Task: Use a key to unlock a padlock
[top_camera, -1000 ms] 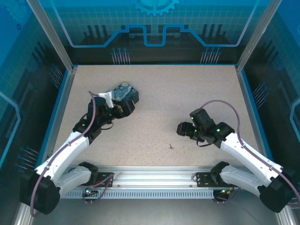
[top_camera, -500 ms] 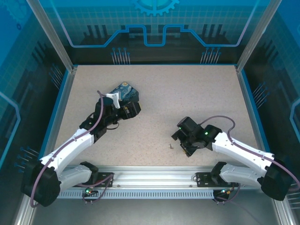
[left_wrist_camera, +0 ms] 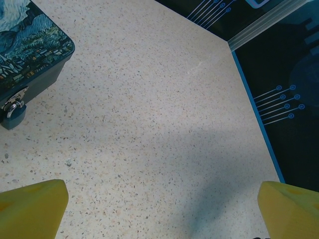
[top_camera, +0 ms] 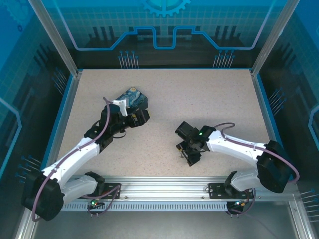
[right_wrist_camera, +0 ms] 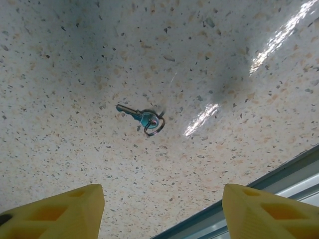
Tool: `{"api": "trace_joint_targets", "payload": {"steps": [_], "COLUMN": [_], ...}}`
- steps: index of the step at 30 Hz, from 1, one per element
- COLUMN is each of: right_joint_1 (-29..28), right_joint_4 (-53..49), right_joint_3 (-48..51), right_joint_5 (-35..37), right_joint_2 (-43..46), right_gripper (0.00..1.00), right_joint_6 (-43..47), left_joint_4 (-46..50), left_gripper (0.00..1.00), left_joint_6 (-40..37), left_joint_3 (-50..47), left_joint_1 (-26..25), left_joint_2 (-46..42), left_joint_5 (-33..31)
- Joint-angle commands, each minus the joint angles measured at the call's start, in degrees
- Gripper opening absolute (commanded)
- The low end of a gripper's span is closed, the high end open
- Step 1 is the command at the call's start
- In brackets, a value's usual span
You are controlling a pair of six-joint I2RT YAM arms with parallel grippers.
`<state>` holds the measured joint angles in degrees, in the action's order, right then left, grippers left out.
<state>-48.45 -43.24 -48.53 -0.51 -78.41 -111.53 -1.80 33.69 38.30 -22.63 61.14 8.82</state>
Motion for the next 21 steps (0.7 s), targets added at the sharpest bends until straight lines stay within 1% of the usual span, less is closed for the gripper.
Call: {"api": "trace_joint_targets", "payload": {"steps": [1, 4, 7, 9, 10, 21], "right_joint_1": [-0.95, -0.95, -0.77, -0.51, -0.50, 0.80], "right_joint_4": [-2.13, -2.05, -0.03, 1.38, 1.86, 3.87], "right_joint_3": [-1.55, -2.86, -2.18, -0.40, -0.13, 0.08], "right_joint_5": [-0.36, -0.30, -0.64, -1.38, -1.71, -2.43], "right_joint_2": [-1.78, -2.60, -3.19, -3.89, -4.26, -8.21], "right_gripper": [0.62, 0.56, 0.46, 0.38, 0.36, 0.36], "right_joint_6": [-3.38, -4.37, -5.43, -5.82, -5.86, -5.71], "left_joint_4": [0.69, 1.59, 1.80, 1.78, 1.80, 1.94], "left_gripper": [0.99, 0.99, 0.99, 0.99, 0.99, 0.99], "left_joint_6": [-2.15, -2.73, -2.82, -2.70, -2.74, -3.15], "left_joint_3": [-0.69, -0.70, -0.69, -0.73, -0.69, -0.69], "left_joint_1": [-0.37, -0.36, -0.32, -0.39, -0.36, -0.36], "left_joint_2": [-1.94, -2.43, -2.70, -2.70, -2.70, -2.63], "left_joint_5": [-1.45, -2.29, -2.40, -2.38, -2.32, -2.31]}}
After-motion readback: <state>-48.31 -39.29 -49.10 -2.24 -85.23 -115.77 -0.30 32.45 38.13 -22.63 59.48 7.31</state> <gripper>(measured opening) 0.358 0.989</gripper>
